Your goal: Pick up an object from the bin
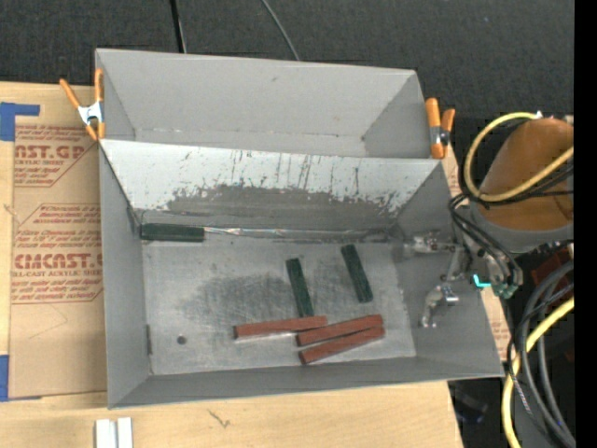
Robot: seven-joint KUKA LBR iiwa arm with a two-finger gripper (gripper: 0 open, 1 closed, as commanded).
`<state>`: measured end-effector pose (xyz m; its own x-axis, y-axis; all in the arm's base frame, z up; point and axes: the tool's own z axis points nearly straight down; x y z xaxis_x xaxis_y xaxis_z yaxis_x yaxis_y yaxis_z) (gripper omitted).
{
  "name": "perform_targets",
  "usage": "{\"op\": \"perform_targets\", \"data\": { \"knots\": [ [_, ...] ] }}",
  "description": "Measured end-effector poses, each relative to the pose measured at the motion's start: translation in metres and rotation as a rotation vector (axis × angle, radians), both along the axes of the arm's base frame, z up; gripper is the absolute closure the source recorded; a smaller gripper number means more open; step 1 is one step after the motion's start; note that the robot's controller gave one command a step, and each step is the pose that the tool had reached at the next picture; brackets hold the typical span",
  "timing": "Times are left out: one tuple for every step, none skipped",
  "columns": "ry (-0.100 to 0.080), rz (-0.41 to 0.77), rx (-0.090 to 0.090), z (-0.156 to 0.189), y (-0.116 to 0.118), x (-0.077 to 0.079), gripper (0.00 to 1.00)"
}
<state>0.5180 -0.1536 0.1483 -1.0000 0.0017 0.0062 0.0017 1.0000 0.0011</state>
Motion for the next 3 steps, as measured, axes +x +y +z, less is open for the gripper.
{"op": "perform_targets", "data": {
  "knots": [
    [-0.007,0.002,-0.002,0.004,0.001,0.002,0.00],
    [-0.021,-0.002,-0.007,-0.009,0.007,-0.002,0.00],
    [-0.007,0.198,0.000,-0.056,0.012,-0.012,0.00]
  ]
}}
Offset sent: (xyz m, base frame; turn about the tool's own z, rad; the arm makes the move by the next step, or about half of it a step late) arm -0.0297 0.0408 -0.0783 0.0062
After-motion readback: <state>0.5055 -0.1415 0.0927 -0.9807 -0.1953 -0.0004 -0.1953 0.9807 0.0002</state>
